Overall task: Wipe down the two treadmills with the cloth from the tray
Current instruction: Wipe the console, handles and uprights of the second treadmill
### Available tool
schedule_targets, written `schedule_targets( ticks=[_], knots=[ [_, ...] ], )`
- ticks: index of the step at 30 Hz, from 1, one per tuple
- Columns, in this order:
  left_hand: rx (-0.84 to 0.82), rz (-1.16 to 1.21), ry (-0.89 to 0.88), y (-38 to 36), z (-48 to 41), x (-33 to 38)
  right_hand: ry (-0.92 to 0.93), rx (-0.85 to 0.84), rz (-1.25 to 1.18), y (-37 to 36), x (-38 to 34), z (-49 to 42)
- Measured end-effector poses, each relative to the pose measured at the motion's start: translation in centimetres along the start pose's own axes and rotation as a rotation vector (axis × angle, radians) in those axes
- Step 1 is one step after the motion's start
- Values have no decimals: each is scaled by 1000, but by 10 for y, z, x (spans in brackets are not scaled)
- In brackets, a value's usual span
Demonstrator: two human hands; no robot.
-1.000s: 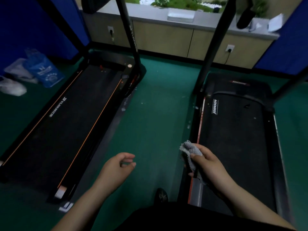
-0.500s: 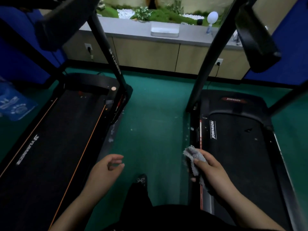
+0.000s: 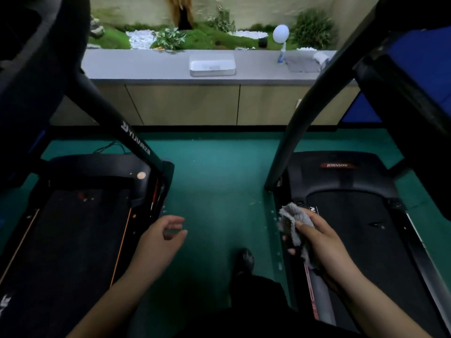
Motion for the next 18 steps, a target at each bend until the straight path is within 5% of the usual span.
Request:
schedule_targets(
  ticks=[9,18],
  knots=[
    [-74,-67,53,-9,-185,45,21,96,20,-46,-70,-186],
    [41,24,53,32,-353,100,15,28,103,-124,-153,-334]
  ],
)
Point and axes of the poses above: each hand's wrist, its own z-axis away from the middle knuckle, its own y-axis out of the back of the hand, x = y × z, the point moved 2 cm from there along -z, towards the middle knuckle, and after that the axes turned 8 degrees about -z, right-handed, at the moved point
